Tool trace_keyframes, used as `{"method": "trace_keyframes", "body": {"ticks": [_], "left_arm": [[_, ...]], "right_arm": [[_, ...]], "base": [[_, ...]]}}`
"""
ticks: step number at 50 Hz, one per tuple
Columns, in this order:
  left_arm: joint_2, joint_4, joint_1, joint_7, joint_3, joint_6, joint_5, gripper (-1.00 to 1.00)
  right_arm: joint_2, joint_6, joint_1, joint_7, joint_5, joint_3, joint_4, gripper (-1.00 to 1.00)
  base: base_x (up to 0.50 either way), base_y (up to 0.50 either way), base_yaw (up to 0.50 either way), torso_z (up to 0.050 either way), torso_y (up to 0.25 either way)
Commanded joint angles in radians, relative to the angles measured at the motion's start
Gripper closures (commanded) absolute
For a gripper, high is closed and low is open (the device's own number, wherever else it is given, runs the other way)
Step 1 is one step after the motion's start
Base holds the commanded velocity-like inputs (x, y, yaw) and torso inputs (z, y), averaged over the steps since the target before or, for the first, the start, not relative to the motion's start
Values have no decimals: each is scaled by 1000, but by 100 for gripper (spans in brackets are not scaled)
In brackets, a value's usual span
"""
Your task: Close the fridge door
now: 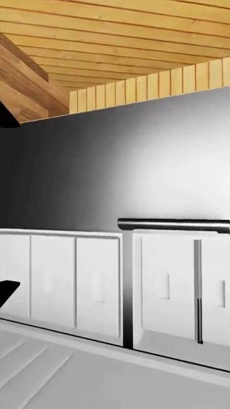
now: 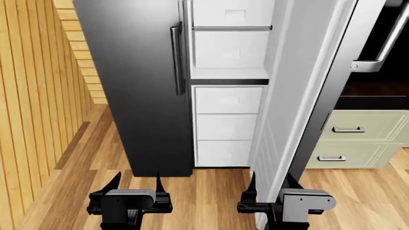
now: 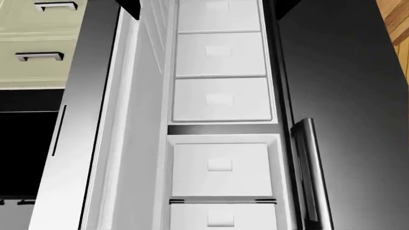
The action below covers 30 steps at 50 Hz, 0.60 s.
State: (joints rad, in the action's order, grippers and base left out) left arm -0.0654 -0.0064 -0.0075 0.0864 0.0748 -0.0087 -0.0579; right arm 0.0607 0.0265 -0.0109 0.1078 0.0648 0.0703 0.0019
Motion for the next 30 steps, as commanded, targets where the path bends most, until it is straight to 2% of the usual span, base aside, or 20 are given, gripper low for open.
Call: {"method": "trace_keyframes", "body": {"ticks": [1, 30], "left_arm": [[-16, -1, -2, 20, 19, -2, -13, -100], [-44, -2, -7, 67, 57, -19, -33, -100]], "right_arm": [[16, 0, -2, 20, 19, 18, 1, -100], [46, -9, -4, 50, 59, 53, 3, -100]], "base": [[0, -152, 0, 0, 0], [0, -152, 0, 0, 0]]}}
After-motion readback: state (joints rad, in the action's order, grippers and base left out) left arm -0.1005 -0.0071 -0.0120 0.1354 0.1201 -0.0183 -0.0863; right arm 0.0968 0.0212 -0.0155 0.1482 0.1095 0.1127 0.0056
